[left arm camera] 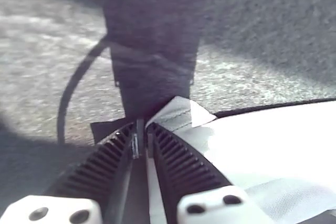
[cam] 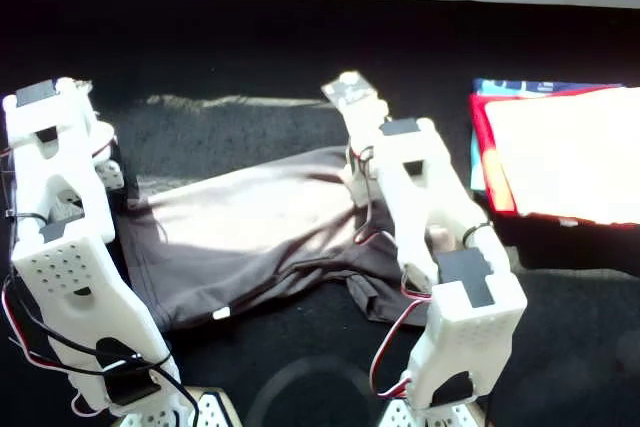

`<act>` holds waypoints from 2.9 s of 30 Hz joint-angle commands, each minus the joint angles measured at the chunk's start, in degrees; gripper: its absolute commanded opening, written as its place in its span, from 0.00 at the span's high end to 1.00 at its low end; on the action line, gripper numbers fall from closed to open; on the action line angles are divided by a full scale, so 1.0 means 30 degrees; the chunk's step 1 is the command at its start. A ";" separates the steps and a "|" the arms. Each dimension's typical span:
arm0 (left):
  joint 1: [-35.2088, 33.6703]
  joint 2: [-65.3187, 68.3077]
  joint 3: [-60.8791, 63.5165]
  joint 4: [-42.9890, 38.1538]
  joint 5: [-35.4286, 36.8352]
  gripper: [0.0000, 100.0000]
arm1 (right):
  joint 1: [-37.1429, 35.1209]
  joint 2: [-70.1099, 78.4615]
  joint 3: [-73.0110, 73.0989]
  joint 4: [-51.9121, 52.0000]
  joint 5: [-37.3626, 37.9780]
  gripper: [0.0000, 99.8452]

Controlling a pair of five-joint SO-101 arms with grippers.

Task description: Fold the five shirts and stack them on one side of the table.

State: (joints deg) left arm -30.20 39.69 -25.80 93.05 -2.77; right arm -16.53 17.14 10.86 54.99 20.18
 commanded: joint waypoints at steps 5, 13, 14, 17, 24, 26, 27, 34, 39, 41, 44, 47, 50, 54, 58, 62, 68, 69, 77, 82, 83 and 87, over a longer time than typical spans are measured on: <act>-0.0718 -0.0103 -0.1919 0.1114 -0.0440 0.96 | 0.1040 -0.0103 0.0601 -0.2212 -0.0147 0.99; -0.0132 -0.0190 -0.1978 0.0996 -0.0791 0.96 | 0.1275 -0.0249 0.0542 -0.2066 -0.0147 0.99; 0.0220 -0.0161 -0.1978 0.0938 -0.0791 0.94 | 0.1275 -0.0249 0.0542 -0.1832 -0.0147 0.99; 0.1568 -0.0015 -0.1949 0.0205 -0.0733 0.88 | 0.1216 -0.0308 0.0513 -0.1626 -0.0147 0.99; 0.2154 0.0015 -0.1832 -0.0088 -0.0703 0.85 | 0.1187 -0.0220 0.0513 -0.1626 -0.0147 0.99; 0.1773 0.0015 -0.1832 -0.0088 -0.0762 0.85 | 0.1245 -0.0220 0.0571 -0.1656 -0.0117 0.99; 0.1480 0.0015 -0.1832 -0.0088 -0.0791 0.85 | 0.1275 -0.0220 0.0571 -0.1656 -0.0117 0.99; -0.0278 -0.0132 -0.2476 0.0850 -0.0821 0.85 | 0.1744 -0.0659 0.0337 -0.1626 -0.0117 0.99; 0.1011 0.0015 -0.3883 0.0938 -0.0703 0.85 | 0.1304 -0.2271 0.0894 -0.1626 -0.0117 0.99; 0.1802 0.0015 -0.3941 0.0938 -0.0674 0.85 | 0.1040 -0.2652 0.1070 -0.1626 -0.0117 0.99; 0.2359 0.0044 -0.3941 0.0850 0.0586 0.85 | 0.0747 -0.2886 0.1333 -0.1626 -0.0117 0.99; 0.2330 0.0132 -0.3736 0.0440 0.1055 0.85 | 0.0777 -0.2886 0.1333 -0.1626 -0.0117 0.99; 0.2125 0.0982 -0.3502 0.0440 0.1055 0.85 | 0.0806 -0.2886 0.1333 -0.1626 -0.0117 0.99; 0.1832 0.2505 -0.3619 0.0440 0.1084 0.85 | 0.0806 -0.2857 0.1333 -0.1626 -0.0117 0.99; 0.1773 0.2945 -0.3590 0.0440 0.1084 0.88 | 0.0777 -0.2828 0.1333 -0.1626 -0.0117 0.99; 0.1744 0.2886 -0.3590 0.0498 0.1084 0.98 | 0.0777 -0.2828 0.1363 -0.1626 -0.0117 0.99; 0.1832 0.2652 -0.3678 0.1201 0.1084 0.98 | 0.0777 -0.2799 0.1656 -0.1626 -0.0117 0.99; 0.1744 0.2418 -0.3766 0.1407 0.1084 0.98 | 0.0747 -0.2799 0.1861 -0.1656 -0.0117 0.99; 0.0044 0.0190 -0.3209 0.2637 0.1026 0.98 | 0.0835 -0.2799 0.2828 -0.3092 -0.0117 0.99; -0.0718 0.0103 -0.1245 0.2637 0.0293 0.98 | 0.0806 -0.2769 0.2711 -0.4029 -0.0117 0.99; -0.0689 0.0103 -0.0864 0.2637 -0.0029 0.98 | 0.0806 -0.2740 0.2711 -0.4205 -0.0117 0.99; -0.0982 -0.0073 -0.0015 0.2637 -0.0117 0.96 | 0.0806 -0.2711 0.2711 -0.4469 -0.0117 0.99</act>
State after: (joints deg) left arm -31.69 43.65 -26.51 100.09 -2.59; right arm -13.89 12.13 19.30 42.51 20.18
